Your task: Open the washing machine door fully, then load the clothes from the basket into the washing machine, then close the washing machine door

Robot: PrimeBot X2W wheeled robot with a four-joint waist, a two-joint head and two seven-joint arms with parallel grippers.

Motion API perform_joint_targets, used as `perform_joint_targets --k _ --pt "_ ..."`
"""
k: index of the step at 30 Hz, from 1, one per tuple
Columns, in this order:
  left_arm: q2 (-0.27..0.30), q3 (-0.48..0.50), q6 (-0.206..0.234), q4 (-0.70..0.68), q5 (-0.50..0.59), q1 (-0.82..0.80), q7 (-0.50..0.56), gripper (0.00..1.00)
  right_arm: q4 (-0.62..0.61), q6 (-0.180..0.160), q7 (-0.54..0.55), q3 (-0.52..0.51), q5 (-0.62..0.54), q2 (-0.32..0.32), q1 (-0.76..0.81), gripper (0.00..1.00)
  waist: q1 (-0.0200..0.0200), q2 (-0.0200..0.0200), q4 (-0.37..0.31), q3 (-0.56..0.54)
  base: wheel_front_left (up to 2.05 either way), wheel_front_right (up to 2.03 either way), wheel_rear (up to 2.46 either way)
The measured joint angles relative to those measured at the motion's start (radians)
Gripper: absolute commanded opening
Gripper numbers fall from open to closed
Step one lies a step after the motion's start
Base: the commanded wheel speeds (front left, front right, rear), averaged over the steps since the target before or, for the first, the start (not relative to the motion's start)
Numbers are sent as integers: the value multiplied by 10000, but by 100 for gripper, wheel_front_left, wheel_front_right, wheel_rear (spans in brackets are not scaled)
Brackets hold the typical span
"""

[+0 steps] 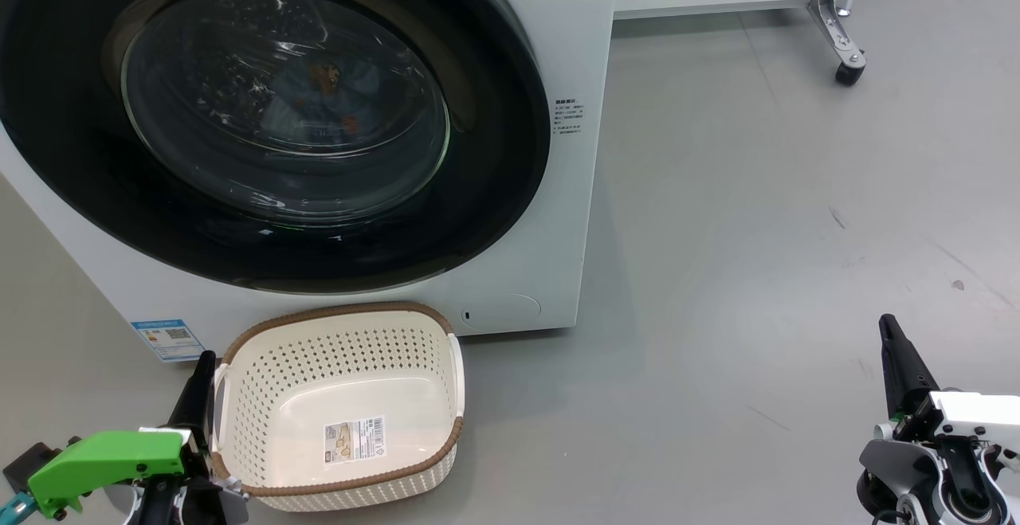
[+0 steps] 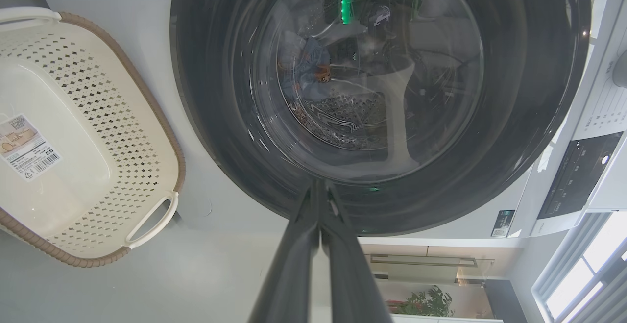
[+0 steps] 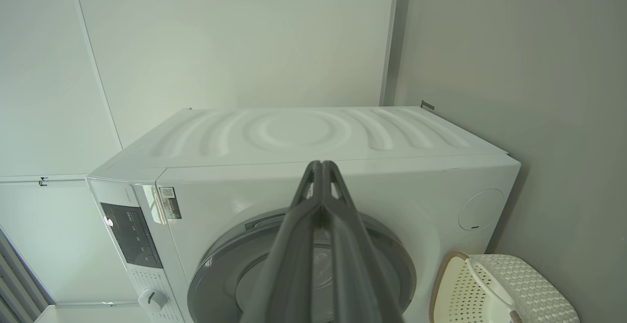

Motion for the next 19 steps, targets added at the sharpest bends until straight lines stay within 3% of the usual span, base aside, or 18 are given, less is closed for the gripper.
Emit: perform_joint_targets --k 19 --pt "0 -2 0 -2 0 0 0 0 12 0 4 -25 0 10 -1 0 0 0 0 0 0 0 0"
